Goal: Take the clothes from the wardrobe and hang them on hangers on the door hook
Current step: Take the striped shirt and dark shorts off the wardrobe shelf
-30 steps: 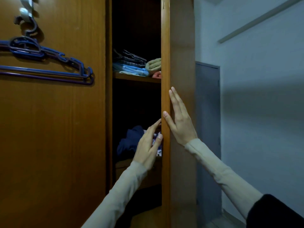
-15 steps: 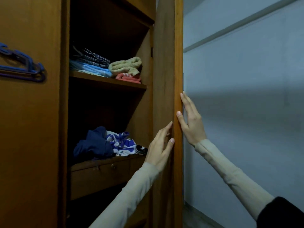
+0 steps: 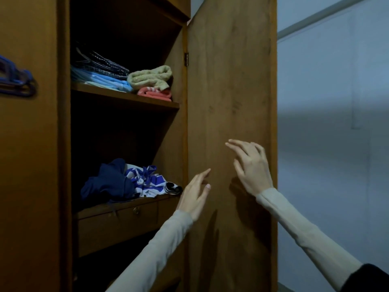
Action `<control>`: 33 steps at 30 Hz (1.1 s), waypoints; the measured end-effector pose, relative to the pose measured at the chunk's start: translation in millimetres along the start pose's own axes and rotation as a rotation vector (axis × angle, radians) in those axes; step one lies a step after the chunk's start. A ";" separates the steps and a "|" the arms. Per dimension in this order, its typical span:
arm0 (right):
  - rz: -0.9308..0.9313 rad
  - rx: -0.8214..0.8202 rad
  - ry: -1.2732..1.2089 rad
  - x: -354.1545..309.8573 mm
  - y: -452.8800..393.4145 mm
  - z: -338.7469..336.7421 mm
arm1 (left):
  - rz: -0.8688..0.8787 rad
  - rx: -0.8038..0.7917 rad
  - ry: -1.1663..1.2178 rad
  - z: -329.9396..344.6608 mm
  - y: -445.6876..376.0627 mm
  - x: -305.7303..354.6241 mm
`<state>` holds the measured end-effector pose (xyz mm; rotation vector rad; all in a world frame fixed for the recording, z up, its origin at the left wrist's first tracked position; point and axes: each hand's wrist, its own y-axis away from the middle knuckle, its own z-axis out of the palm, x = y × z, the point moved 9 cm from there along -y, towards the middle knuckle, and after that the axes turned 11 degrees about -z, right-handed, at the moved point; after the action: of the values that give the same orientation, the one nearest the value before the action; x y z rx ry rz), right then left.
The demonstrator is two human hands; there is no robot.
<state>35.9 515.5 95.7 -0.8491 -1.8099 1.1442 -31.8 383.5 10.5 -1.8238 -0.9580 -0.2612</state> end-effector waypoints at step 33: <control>-0.008 -0.616 -0.417 -133.0 -50.0 438.7 | -0.318 0.213 -0.749 -200.2 -106.9 -291.6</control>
<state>-301.4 218.5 -7.8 -0.9891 -2.5791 0.7938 -252.5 87.2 10.3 -1.5730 -1.7241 0.3544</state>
